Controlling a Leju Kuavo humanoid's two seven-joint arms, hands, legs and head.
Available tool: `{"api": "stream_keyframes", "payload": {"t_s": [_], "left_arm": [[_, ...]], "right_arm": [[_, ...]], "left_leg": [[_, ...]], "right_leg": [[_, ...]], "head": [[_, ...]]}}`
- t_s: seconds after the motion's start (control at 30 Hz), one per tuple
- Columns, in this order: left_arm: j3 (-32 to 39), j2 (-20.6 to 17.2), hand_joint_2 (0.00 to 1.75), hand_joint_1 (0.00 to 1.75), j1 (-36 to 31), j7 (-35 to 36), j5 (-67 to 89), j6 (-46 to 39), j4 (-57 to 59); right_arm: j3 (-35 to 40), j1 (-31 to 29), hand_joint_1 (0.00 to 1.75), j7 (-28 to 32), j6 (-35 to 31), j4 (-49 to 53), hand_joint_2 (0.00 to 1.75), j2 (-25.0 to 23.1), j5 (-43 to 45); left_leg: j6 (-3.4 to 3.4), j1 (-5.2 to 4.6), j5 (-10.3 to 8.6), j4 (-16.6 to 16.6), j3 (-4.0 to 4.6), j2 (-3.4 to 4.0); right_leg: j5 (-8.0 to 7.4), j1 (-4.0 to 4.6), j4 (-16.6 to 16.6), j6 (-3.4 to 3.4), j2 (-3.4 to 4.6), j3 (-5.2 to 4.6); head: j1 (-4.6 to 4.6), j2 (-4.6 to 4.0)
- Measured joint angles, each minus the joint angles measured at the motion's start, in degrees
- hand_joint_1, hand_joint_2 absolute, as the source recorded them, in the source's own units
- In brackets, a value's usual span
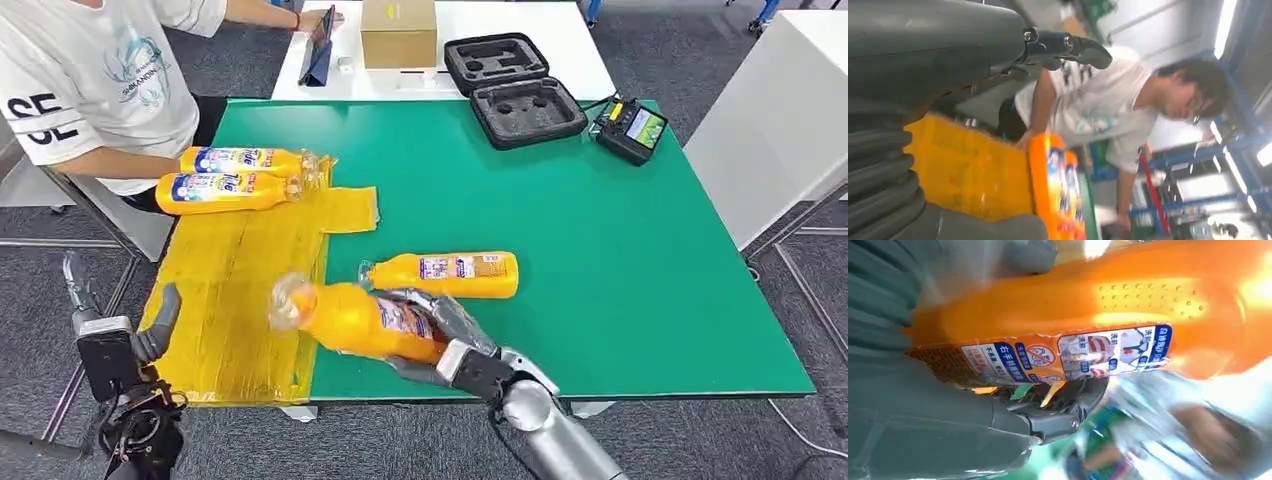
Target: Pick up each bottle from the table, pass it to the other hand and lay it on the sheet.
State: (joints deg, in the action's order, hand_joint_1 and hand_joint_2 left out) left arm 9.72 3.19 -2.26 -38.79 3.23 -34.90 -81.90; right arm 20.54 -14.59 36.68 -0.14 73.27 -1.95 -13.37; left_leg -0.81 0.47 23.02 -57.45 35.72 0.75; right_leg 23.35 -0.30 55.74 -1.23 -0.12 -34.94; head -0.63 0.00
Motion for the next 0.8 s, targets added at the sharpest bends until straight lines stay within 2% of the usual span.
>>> {"api": "stream_keyframes", "payload": {"t_s": [0.13, 0.37, 0.67, 0.8], "left_arm": [[-1.88, 0.50, 1.75, 0.00, 1.25, 1.59, -5.65, 7.26, -1.02], [-5.73, 0.66, 1.75, 0.00, 3.72, 9.42, -18.64, 26.25, -3.59], [-7.98, 0.63, 1.75, 0.00, 5.03, 11.01, -20.30, 28.99, -4.46], [-10.23, 0.57, 1.75, 0.00, 5.39, 14.16, -22.68, 38.78, -4.63]], "right_arm": [[-1.11, -0.09, 1.75, 1.55, -5.87, 3.40, 1.75, -3.16, 5.43], [-2.47, -0.15, 1.75, 3.10, -9.15, 3.56, 1.75, -4.72, 9.22], [-2.93, -0.15, 1.75, 3.17, -9.41, 2.95, 1.75, -4.91, 9.52], [-3.74, -0.22, 1.75, 3.17, -7.53, 0.60, 1.75, -5.37, 11.32]], "left_leg": [[0.00, 0.00, 0.01, 0.00, 0.03, -0.02], [0.01, 0.00, 0.05, 0.00, 0.07, -0.08], [0.01, 0.02, 0.05, 0.01, 0.08, -0.08], [0.01, 0.02, 0.05, 0.01, 0.10, -0.12]], "right_leg": [[0.04, 0.00, -0.01, 0.00, -0.06, -0.02], [0.04, -0.03, -0.01, 0.00, -0.07, -0.04], [0.04, -0.01, -0.01, 0.00, -0.07, -0.07], [0.05, 0.00, -0.01, 0.01, -0.08, -0.07]], "head": [[0.00, 0.00], [0.02, 0.00], [0.00, 0.00], [0.04, 0.00]]}}
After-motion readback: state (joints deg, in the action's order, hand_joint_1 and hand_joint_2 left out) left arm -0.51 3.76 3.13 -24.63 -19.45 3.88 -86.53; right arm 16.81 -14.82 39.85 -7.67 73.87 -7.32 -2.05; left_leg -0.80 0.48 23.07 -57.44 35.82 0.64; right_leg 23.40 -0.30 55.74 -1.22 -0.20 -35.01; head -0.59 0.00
